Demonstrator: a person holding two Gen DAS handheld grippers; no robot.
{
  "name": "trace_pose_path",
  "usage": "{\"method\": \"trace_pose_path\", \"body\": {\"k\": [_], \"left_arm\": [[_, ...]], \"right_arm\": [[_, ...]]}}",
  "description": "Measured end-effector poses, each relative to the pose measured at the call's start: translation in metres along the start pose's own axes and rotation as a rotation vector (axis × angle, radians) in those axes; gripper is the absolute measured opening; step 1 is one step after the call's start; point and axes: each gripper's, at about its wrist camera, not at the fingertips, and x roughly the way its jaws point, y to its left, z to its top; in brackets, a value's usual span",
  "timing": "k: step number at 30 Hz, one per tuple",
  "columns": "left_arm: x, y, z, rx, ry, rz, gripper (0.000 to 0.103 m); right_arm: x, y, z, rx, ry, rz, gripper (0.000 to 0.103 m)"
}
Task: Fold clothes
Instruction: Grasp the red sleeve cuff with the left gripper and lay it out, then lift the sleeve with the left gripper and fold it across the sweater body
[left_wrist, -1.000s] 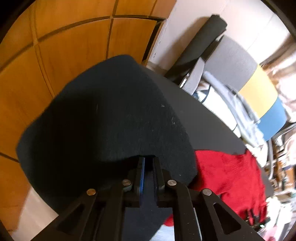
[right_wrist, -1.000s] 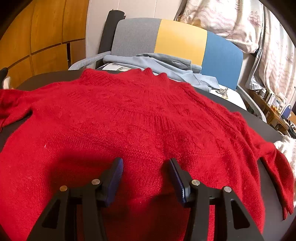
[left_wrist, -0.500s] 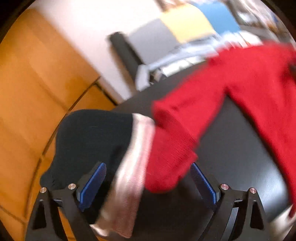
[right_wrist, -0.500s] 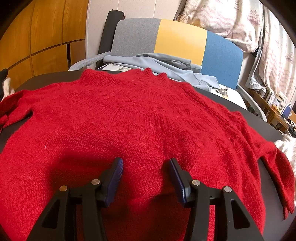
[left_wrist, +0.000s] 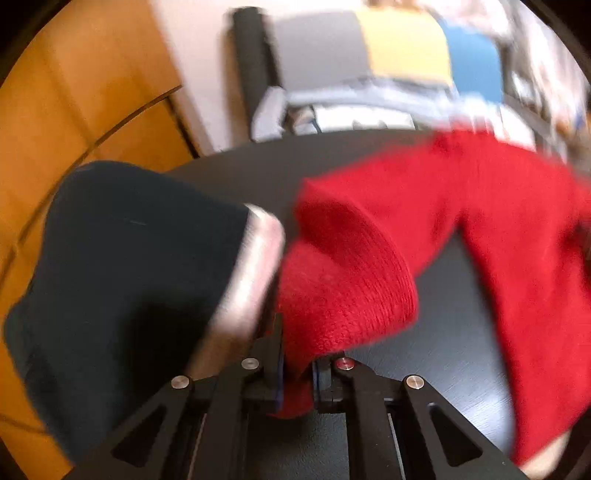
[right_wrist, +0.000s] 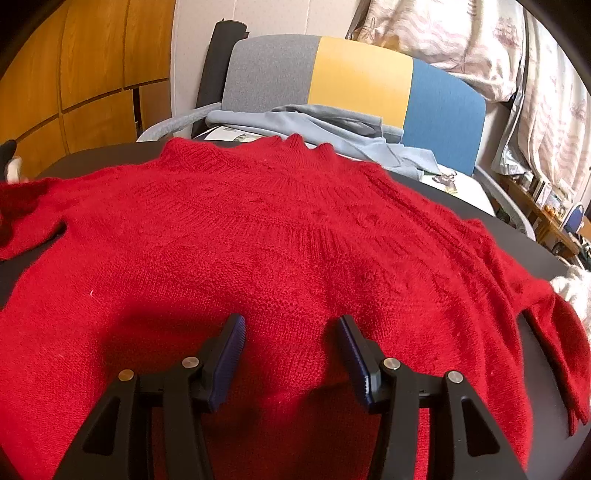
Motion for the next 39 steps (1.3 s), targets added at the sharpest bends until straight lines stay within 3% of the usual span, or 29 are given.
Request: {"method": "trace_pose_path", "body": {"k": [5, 10, 13, 18, 22, 29, 35, 39], "left_arm": [[-0.058, 0.065, 0.035, -0.323, -0.062, -0.185, 0.010], [-0.051, 0.111, 0.037, -0.529, -0.002, -0.234, 0.010], [-0.041, 0.122, 0.030, -0.630, 0.026, -0.295, 0.010], [-0.052, 0.108, 0.045, -0.621, -0.018, -0.379, 0.010], [-0.054, 0.082, 0.063, -0.586, -0.035, -0.472, 0.010], [-0.038, 0.022, 0.103, -0.533, -0.024, -0.675, 0.010], [-0.031, -0.029, 0.129, -0.469, -0.026, -0.745, 0.010], [-0.023, -0.083, 0.157, -0.393, 0.000, -0.778, 0.010]], "right_arm": [[0.002, -0.013, 0.001, 0.055, 0.021, 0.081, 0.053], [0.001, -0.005, 0.002, 0.012, 0.040, 0.071, 0.053], [-0.004, -0.005, 0.003, 0.014, 0.097, 0.134, 0.053], [-0.012, -0.006, 0.000, -0.017, 0.144, 0.175, 0.053], [-0.030, -0.015, 0.014, 0.133, 0.036, 0.271, 0.053], [-0.010, -0.001, 0.015, 0.187, 0.099, 0.340, 0.053], [-0.019, -0.014, 0.001, 0.235, 0.089, 0.369, 0.053], [-0.027, -0.026, -0.008, 0.298, 0.077, 0.388, 0.053]]}}
